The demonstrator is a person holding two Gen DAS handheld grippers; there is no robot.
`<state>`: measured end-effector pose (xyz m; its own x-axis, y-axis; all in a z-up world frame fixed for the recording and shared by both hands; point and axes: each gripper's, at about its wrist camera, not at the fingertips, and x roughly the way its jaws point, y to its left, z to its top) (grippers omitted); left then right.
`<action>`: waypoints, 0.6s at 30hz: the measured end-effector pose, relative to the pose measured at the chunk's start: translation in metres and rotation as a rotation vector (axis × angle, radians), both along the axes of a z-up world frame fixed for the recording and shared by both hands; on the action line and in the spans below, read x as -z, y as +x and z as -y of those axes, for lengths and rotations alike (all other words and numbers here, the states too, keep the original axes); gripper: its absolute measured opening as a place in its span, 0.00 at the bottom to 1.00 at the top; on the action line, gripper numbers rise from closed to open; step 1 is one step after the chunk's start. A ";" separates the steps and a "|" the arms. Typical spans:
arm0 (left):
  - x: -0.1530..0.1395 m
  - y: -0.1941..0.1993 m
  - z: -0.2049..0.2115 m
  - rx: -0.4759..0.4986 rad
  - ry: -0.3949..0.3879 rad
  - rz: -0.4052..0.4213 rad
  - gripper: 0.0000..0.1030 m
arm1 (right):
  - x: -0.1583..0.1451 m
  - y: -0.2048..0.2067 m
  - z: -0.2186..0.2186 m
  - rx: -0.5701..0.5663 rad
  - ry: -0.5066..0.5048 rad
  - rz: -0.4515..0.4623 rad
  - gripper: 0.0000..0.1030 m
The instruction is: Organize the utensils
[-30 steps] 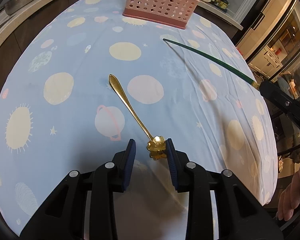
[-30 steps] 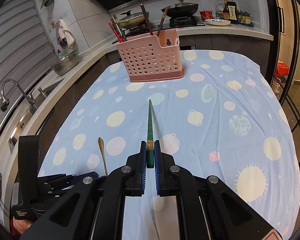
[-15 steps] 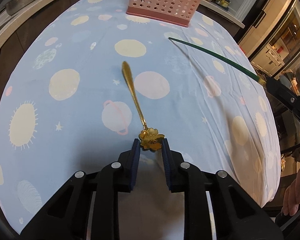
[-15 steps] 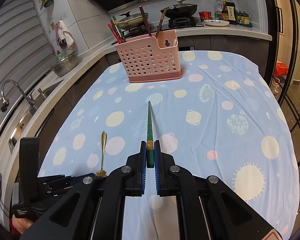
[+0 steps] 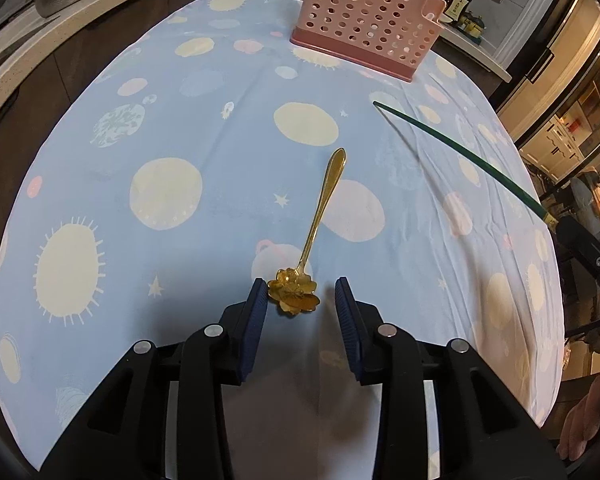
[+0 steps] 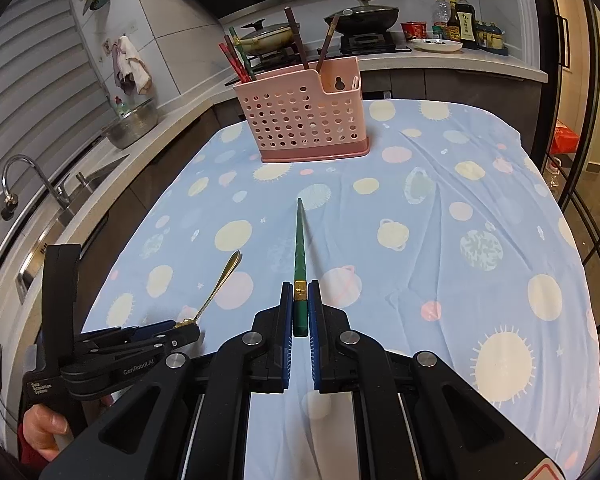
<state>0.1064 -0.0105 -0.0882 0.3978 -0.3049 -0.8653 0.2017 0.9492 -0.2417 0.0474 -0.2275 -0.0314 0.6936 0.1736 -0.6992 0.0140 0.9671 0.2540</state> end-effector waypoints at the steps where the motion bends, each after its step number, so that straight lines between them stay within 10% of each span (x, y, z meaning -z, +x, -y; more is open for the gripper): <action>1: 0.000 0.001 -0.001 0.001 -0.010 -0.003 0.32 | 0.000 0.000 0.000 0.001 0.000 -0.002 0.07; 11: -0.003 -0.003 -0.002 0.034 -0.029 -0.008 0.06 | 0.001 0.002 0.000 0.002 -0.005 -0.009 0.07; 15: -0.003 -0.008 -0.004 0.034 -0.030 -0.020 0.06 | 0.001 0.001 0.000 0.000 -0.005 -0.007 0.07; 18: 0.000 -0.009 -0.004 0.022 -0.027 -0.032 0.30 | 0.000 0.001 0.000 -0.001 -0.005 -0.004 0.07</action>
<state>0.0973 -0.0065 -0.0881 0.3632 -0.3369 -0.8687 0.2147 0.9375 -0.2738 0.0486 -0.2277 -0.0317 0.6904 0.1707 -0.7030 0.0142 0.9684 0.2491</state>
